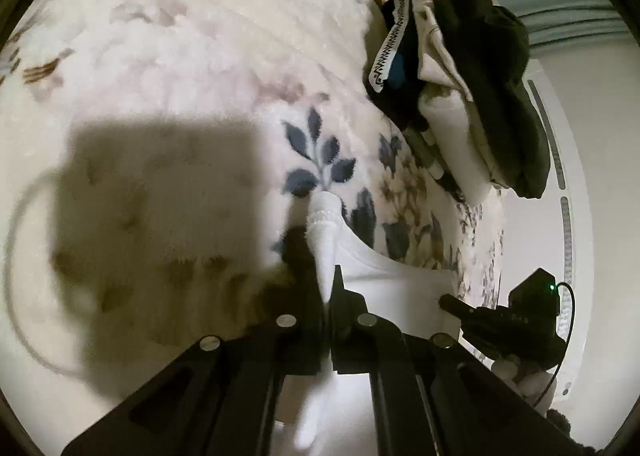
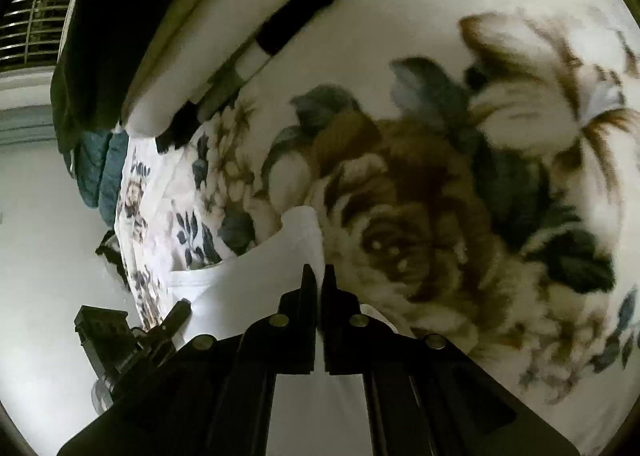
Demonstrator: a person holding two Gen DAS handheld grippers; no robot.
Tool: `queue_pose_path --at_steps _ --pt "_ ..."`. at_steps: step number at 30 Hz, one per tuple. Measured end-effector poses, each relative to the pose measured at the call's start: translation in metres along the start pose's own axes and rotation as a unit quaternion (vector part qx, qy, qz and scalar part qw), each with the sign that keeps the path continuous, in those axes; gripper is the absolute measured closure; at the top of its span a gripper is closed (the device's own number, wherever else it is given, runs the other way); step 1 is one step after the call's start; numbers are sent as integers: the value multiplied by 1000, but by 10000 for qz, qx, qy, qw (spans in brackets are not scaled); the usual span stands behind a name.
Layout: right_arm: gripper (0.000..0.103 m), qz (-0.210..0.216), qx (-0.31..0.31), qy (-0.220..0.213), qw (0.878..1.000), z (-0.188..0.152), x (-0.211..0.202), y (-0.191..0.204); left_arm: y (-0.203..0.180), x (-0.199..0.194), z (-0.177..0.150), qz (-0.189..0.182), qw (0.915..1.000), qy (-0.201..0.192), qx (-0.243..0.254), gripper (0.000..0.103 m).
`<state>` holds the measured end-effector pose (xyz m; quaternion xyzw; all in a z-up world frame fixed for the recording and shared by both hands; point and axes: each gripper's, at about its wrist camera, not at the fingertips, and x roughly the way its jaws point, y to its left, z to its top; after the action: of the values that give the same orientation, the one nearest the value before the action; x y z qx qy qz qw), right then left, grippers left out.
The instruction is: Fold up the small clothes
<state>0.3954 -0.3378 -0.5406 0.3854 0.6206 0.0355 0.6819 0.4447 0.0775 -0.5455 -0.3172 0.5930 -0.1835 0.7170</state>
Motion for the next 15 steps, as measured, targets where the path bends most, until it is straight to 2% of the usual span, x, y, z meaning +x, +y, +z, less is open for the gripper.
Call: queue_pose_path --at_steps 3,5,7,8,9,13,15 --pt "99 -205 -150 234 9994 -4 3 3 4 0 -2 -23 9995 296 -58 99" --pt "90 -190 -85 433 9988 -7 0 0 7 -12 -12 -69 9993 365 -70 93" --pt "56 -157 -159 495 9985 -16 -10 -4 9 -28 -28 124 9993 365 -1 67" --pt "52 -191 -201 481 9985 -22 -17 -7 11 -37 -38 193 9992 352 20 62" --pt "50 -202 -222 471 9984 -28 -22 -10 12 -45 -49 218 9992 327 1 55" --pt "50 -97 -132 758 9970 -72 -33 -33 16 -65 -104 285 9986 411 -149 54" --pt "50 3 -96 947 9955 -95 -30 -42 15 -64 -128 608 9968 510 20 54"
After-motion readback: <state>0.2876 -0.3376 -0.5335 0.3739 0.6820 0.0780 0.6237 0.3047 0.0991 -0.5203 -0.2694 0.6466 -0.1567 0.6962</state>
